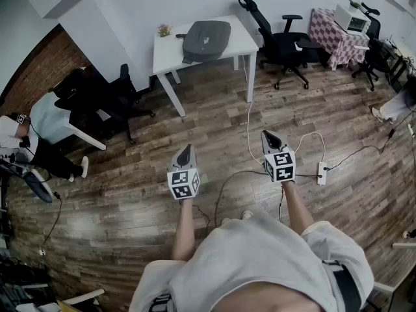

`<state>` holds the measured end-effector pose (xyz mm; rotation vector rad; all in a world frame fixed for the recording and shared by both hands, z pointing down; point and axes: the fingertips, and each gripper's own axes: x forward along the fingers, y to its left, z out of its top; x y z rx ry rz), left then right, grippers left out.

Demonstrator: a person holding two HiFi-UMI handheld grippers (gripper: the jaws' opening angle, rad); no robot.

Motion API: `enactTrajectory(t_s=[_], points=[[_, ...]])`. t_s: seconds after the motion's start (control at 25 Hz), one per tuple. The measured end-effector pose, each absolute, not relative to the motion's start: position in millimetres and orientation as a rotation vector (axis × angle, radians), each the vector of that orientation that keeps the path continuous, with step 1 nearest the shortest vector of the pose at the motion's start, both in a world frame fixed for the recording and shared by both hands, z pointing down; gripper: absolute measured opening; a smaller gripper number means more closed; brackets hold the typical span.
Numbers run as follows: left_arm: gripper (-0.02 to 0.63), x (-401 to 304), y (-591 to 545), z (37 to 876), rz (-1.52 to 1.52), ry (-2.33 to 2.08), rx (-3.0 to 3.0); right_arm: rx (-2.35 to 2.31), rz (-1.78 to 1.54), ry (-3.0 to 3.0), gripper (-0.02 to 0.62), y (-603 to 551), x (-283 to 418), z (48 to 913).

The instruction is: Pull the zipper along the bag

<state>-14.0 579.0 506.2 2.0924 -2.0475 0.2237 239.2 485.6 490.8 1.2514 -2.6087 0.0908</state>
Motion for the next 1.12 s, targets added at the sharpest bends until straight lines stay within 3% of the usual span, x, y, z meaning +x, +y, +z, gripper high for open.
enactTrajectory(t_s=[1.12], points=[[0.026, 16, 512, 536, 0.252, -2.037, 2.035, 1.118, 0.136, -2.62, 0.014, 417, 244, 527]])
